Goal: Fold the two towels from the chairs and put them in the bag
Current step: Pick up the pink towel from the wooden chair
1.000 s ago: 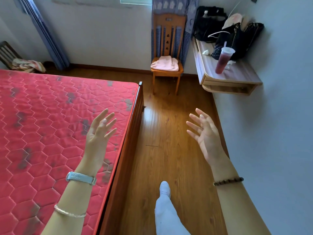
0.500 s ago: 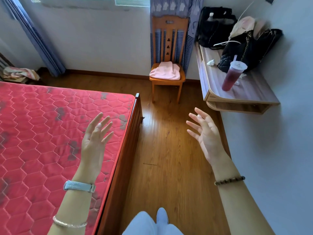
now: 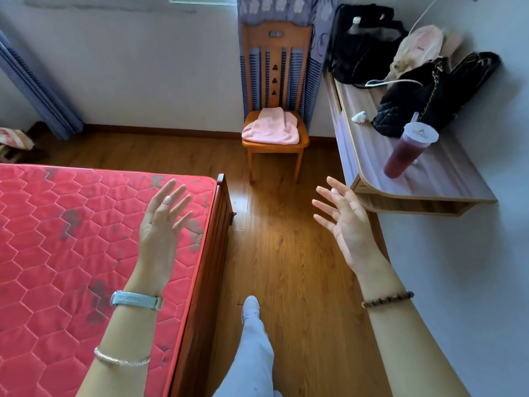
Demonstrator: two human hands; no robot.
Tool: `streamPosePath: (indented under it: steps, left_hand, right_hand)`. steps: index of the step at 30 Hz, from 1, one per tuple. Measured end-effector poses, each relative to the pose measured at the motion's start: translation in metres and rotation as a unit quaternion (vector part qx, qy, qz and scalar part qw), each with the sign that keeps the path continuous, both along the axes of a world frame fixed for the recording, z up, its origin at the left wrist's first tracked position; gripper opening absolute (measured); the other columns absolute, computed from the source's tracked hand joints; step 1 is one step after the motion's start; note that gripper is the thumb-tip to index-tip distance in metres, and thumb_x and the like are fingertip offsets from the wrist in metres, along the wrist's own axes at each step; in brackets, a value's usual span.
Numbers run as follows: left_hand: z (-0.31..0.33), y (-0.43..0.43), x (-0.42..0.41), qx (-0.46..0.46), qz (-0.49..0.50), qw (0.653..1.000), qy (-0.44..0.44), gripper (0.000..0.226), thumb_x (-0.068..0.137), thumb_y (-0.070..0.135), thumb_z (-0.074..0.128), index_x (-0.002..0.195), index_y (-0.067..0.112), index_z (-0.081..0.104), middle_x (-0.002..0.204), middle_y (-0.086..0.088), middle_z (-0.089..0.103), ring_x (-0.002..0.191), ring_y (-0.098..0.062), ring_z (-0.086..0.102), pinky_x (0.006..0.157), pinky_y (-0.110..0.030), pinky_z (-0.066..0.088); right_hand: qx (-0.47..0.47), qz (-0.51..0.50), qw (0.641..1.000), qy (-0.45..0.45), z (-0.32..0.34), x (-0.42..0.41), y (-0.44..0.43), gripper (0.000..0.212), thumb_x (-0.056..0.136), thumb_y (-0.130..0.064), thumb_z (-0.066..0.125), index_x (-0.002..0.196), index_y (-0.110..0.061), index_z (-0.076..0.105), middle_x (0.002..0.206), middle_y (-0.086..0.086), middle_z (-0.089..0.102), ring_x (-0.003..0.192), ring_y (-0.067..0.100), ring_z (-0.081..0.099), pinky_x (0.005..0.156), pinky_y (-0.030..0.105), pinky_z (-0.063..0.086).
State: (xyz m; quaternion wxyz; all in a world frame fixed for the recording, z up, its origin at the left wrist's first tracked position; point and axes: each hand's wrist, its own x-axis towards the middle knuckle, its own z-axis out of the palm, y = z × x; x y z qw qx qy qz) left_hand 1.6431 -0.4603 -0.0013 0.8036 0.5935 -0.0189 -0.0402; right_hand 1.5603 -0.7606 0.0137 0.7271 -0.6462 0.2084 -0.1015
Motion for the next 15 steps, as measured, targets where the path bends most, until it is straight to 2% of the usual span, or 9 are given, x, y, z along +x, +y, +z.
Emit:
streamPosePath:
  steps: [6,15]
  left_hand:
    - [0.0,-0.014,0.099,0.001,0.002,1.0,0.01,0.037,0.107,0.024,0.039,0.142,0.021,0.05,0.141,-0.002,0.059,0.128,-0.018,0.059,0.109,-0.042,0.045]
    - [0.006,-0.033,0.225,0.013,-0.022,1.0,0.011,0.035,0.106,0.026,0.039,0.139,0.025,0.053,0.14,-0.001,0.06,0.127,-0.016,0.06,0.103,-0.037,0.051]
  right_hand:
    - [0.007,0.006,1.0,0.007,0.003,0.095,-0.005,0.035,0.1,-0.039,0.045,0.135,-0.032,0.05,0.136,-0.004,0.056,0.121,0.017,0.059,0.108,0.048,0.044]
    - [-0.004,-0.014,1.0,0.006,0.008,0.205,-0.018,0.033,0.1,-0.04,0.044,0.133,-0.037,0.05,0.136,-0.008,0.057,0.12,0.015,0.06,0.106,0.045,0.045]
